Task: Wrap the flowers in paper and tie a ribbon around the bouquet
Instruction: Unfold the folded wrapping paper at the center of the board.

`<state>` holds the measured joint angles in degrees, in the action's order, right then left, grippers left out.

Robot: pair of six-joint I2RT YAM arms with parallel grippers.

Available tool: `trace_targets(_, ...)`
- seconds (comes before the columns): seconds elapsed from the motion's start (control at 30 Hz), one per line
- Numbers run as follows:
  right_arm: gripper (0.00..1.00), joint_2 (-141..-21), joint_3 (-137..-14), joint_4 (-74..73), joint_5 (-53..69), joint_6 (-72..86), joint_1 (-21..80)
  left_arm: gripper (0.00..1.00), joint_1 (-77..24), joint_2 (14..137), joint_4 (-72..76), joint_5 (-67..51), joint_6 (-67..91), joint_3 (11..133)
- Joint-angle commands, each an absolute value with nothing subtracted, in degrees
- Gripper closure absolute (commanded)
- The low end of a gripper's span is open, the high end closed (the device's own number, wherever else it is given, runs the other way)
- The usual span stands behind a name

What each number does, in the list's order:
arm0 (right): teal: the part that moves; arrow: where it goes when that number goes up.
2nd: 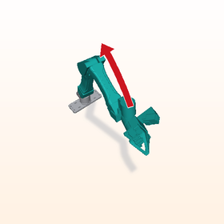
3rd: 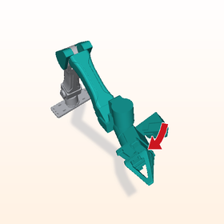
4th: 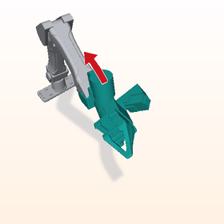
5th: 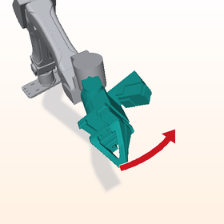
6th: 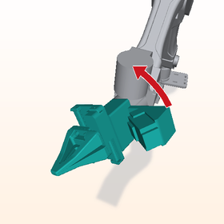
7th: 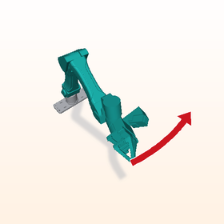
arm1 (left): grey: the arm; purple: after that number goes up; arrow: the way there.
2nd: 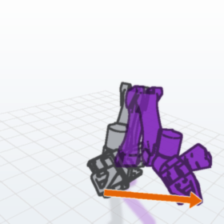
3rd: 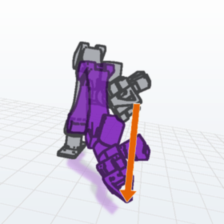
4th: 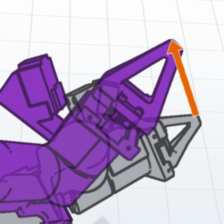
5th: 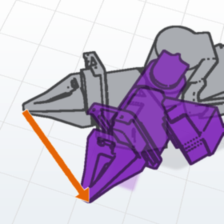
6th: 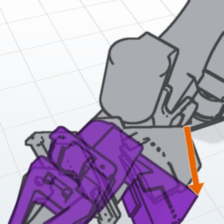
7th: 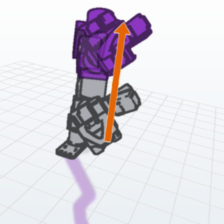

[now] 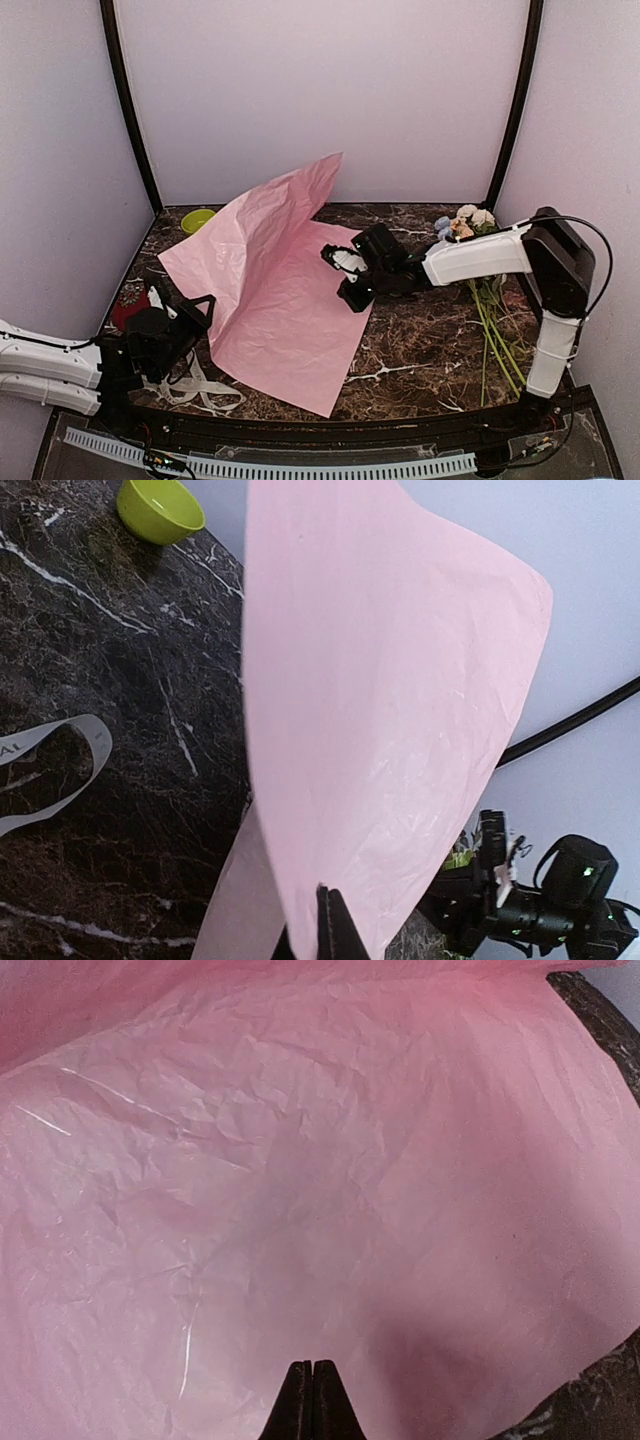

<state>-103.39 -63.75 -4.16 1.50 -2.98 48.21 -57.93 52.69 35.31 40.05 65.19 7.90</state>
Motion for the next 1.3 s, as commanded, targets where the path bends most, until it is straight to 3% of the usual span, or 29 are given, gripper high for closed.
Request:
trace_targets(0.0,1.00,-113.22,-74.60,-9.59,-0.59,0.69,48.02,1.00,-57.23,48.02,28.08,43.40,71.14,7.34)
trace_targets(0.13,1.00,-122.41,-82.64,-19.65,-4.45,1.49,48.05,1.00,-56.97,44.59,23.20,43.88,70.98,7.28)
trace_targets(0.27,1.00,-123.89,-80.29,-24.48,-6.06,3.35,48.20,1.00,-56.57,42.61,19.46,44.85,68.01,7.77)
trace_targets(0.47,1.00,-115.23,-65.59,-24.01,-7.13,8.97,48.78,1.00,-52.70,43.26,17.71,40.68,62.35,8.36)
trace_targets(0.8,1.00,-103.62,-46.94,-19.37,-0.07,22.88,56.14,1.00,-43.43,55.18,15.36,27.62,48.36,17.11)
trace_targets(1.27,1.00,-88.13,-47.33,-26.79,-7.35,23.53,53.96,1.00,-39.99,69.75,15.39,20.75,47.54,20.89)
